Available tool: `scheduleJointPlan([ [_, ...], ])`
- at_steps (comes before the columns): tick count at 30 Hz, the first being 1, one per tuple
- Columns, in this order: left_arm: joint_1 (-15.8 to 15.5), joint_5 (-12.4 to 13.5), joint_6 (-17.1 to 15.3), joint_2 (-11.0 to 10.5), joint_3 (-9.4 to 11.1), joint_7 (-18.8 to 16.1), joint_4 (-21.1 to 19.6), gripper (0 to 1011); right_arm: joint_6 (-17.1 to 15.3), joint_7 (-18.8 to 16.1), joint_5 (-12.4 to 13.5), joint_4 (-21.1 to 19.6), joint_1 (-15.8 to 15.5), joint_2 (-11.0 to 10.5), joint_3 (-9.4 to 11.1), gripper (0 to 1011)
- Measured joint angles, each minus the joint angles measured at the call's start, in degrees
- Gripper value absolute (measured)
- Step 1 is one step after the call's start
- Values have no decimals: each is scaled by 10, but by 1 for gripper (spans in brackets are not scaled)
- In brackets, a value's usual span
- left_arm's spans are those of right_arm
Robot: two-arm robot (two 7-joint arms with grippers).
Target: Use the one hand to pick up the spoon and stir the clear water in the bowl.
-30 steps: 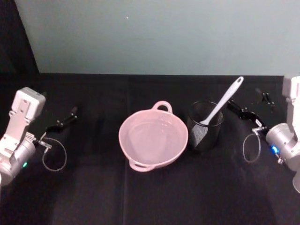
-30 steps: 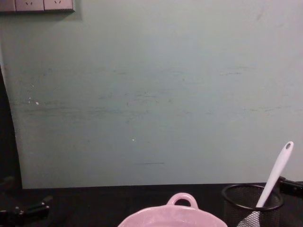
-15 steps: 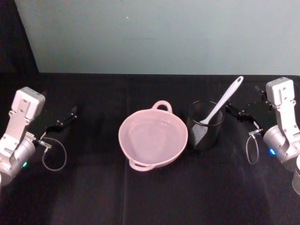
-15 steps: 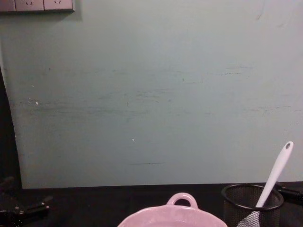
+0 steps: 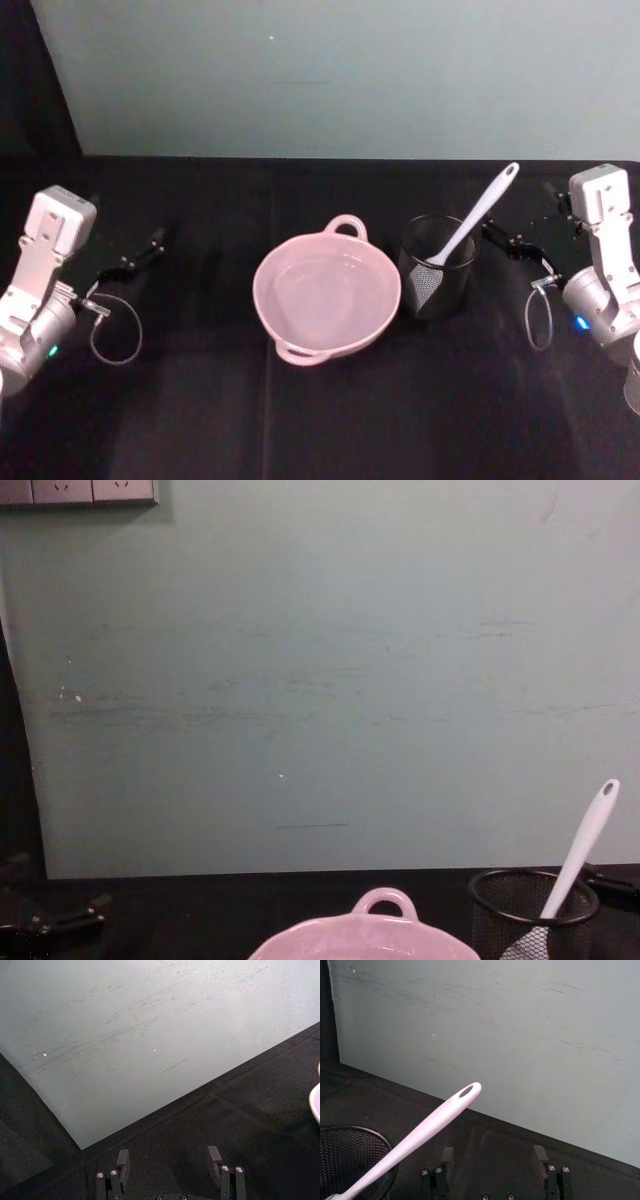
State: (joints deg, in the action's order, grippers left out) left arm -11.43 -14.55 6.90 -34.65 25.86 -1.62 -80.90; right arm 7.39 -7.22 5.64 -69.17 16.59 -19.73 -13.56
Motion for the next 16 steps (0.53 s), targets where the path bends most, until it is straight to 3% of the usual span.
scheduleJointPlan([
  [16,0,0,0,0,0,0,0,1011,1,-1,3,0,0,0,0,1003],
])
